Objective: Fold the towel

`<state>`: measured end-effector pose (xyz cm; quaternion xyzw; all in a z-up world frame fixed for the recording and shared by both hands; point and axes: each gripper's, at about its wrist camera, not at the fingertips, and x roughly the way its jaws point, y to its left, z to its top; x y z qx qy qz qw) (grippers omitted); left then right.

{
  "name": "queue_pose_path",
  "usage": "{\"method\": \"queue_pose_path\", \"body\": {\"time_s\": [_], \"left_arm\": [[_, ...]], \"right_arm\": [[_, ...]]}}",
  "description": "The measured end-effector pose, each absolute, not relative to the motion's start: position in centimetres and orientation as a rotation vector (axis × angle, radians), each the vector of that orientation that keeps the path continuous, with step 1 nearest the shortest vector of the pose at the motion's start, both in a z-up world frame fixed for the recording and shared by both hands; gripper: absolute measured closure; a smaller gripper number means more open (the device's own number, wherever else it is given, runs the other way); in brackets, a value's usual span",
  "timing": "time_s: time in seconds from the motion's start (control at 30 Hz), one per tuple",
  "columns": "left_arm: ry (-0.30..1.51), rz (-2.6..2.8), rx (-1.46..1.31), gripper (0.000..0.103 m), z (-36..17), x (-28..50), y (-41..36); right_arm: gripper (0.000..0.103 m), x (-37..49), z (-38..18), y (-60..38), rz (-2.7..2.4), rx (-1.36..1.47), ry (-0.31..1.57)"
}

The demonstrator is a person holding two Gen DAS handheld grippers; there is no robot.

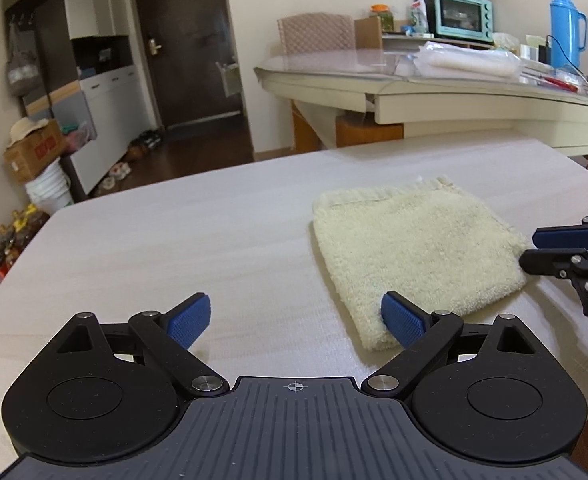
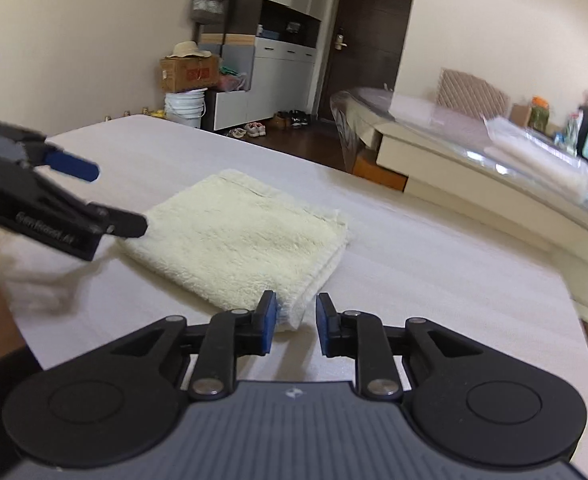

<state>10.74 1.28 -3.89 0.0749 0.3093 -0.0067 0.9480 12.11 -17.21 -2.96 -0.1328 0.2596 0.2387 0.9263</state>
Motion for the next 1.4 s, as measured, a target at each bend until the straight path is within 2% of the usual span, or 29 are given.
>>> {"method": "queue_pose_path", "body": {"time_s": [0.43,0.53,0.7,0.8,0.87,1.07,1.4], "left_arm": [[0.590,-0.019,0.119,0.007,-3.2,8.7,1.9],[0.602,-0.030,0.122,0.007,-3.3,8.5,1.6],[0.624,-0.040,0.098,0.007,-3.5,7.9,1.5],[0.632,-0.048,0.077,0.007,-3.4,7.4,1.5],[0.632,-0.057,0.059,0.006,-3.2,7.1,1.6],[0.642,-0.069,0.044,0.003,-3.0,5.8,1.6],[0.642,-0.052,0.027,0.000,-2.4,3.7,1.1]], "right_arm": [[0.074,10.4,-1.5,-20.4,0.469,-0.035,0.535],[0.065,9.5,-1.5,-20.4,0.463,-0.042,0.535],[0.057,8.3,-1.3,-20.2,0.451,-0.055,0.541],[0.042,7.8,-1.1,-19.9,0.444,-0.055,0.546],[0.028,7.4,-1.0,-19.8,0.440,-0.058,0.545],[0.009,6.0,-0.6,-19.7,0.433,-0.048,0.533],[0.007,3.2,0.5,-20.2,0.418,-0.038,0.493]]}}
